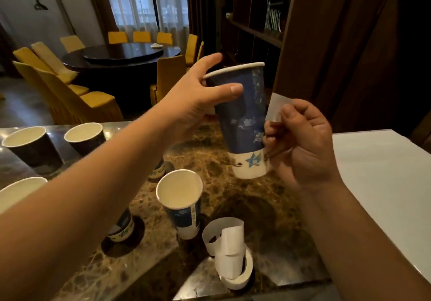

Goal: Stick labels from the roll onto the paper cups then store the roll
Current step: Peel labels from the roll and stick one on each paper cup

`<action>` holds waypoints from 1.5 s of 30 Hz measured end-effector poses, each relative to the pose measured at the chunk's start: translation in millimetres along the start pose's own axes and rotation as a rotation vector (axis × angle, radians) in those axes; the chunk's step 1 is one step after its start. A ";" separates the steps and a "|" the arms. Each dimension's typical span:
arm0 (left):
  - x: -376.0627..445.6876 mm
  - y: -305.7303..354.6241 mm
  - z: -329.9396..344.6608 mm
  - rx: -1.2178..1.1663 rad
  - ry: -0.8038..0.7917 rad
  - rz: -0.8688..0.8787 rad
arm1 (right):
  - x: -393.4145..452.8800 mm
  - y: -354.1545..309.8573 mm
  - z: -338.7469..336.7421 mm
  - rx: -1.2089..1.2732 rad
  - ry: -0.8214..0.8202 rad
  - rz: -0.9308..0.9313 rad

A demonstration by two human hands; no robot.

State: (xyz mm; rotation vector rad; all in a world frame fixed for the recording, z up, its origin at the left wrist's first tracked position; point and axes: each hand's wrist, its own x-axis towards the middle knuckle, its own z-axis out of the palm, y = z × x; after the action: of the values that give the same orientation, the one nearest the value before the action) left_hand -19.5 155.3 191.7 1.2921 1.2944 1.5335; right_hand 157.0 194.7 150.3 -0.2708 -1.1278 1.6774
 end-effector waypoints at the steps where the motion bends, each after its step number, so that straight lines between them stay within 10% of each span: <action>1: -3.8 -3.0 3.6 -0.121 0.059 -0.004 | -0.1 1.3 6.0 0.064 -0.018 0.037; 5: -24.5 -11.9 17.0 -0.383 0.181 -0.129 | 1.4 4.6 23.9 0.237 -0.052 0.087; 11: -54.5 -18.9 8.3 -0.315 -0.050 -0.108 | 2.8 0.9 28.1 0.277 -0.061 0.128; 45: -81.6 -47.5 24.0 -0.046 0.140 -0.002 | -29.8 16.2 7.5 -0.920 0.015 -0.146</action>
State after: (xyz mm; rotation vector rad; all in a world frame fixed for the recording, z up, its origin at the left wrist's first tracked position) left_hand 18.8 93.9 126.3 1.1716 1.3381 1.6679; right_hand 154.7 165.4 131.7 -0.7482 -1.8029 0.9294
